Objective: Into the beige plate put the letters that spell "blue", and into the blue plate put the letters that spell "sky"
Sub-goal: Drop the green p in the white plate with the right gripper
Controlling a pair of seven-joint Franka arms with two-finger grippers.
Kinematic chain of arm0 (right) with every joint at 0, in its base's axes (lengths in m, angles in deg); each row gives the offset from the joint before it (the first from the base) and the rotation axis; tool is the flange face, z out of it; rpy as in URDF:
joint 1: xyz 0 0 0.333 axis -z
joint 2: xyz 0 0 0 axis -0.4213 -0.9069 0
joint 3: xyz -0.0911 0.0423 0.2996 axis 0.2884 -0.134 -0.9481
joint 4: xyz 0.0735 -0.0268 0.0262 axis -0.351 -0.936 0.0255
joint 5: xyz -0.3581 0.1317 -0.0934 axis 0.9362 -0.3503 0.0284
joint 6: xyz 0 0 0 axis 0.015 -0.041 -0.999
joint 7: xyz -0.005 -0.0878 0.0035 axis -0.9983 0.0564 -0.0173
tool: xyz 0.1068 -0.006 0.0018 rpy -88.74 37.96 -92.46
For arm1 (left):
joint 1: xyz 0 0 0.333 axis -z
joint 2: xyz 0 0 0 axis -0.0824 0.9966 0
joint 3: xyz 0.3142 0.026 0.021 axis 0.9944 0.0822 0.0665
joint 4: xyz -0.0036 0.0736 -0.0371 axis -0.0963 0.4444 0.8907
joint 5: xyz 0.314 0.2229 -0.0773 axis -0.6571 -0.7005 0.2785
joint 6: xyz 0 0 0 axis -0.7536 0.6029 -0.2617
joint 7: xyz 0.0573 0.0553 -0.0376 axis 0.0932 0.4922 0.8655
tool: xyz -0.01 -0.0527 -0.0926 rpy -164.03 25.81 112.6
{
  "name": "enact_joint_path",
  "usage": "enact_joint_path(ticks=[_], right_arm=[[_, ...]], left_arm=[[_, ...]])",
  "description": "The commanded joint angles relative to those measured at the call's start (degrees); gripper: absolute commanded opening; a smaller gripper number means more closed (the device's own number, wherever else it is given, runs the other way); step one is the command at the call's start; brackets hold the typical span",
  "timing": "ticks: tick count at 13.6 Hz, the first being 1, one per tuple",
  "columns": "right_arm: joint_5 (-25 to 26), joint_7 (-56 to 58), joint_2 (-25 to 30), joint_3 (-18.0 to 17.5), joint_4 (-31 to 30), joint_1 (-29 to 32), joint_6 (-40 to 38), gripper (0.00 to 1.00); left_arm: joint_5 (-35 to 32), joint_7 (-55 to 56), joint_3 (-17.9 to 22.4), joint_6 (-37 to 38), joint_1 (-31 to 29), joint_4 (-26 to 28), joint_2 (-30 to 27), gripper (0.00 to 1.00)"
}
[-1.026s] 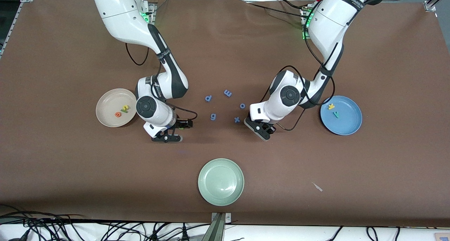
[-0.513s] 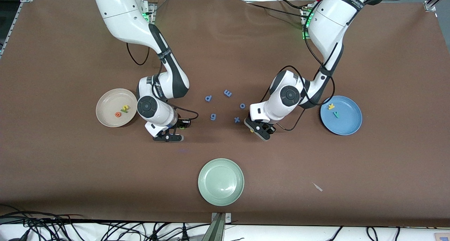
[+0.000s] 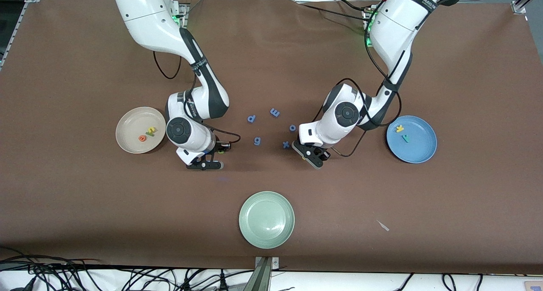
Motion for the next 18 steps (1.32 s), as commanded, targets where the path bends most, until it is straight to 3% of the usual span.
enact_joint_path(ticks=[1, 4, 6, 11, 14, 15, 16, 17, 18], right_arm=[[-0.2, 2.8, 1.8, 2.3, 3.0, 1.2, -7.6, 0.17], [-0.4, 12.7, 4.9, 8.7, 2.6, 1.2, -17.9, 0.17], [-0.4, 18.2, 6.4, 13.5, 1.0, 1.2, -21.5, 0.17], [-0.4, 32.1, 9.5, 22.1, -8.0, 1.1, -20.4, 0.17], [-0.5, 33.0, 9.3, 23.4, -11.9, 1.1, -20.1, 0.17], [-0.6, 32.9, 9.0, 23.5, -12.2, 1.2, -20.1, 0.25], [-0.6, 32.2, 8.9, 23.6, -11.6, 1.2, -20.5, 0.82], [-0.6, 31.9, 9.1, 23.5, -11.2, 0.9, -20.9, 1.0], [-0.6, 30.8, 9.2, 23.5, -10.1, 0.7, -21.6, 1.0]], left_arm=[[-1.0, 0.5, 1.2, -0.3, 1.3, -1.6, 0.9, 0.54], [-1.0, -0.1, 1.4, -0.3, 1.3, -2.0, 1.0, 0.4], [-1.0, -0.2, 1.4, -0.3, 1.4, -2.0, 1.3, 0.37], [-1.2, -0.2, 1.4, -0.3, 1.4, -2.0, 1.1, 0.11], [-0.9, -0.1, 1.8, -0.2, 1.3, -2.0, 0.9, 0.08], [-0.9, 0.5, 1.8, -0.2, 1.4, -2.0, 0.8, 0.14], [-0.8, 0.6, 1.8, -0.2, 1.4, -2.0, 0.8, 0.2], [-0.8, 0.5, 1.8, -0.2, 1.4, -2.0, 0.9, 0.19], [-0.8, 0.6, 1.8, -0.2, 1.4, -2.0, 0.8, 0.19]])
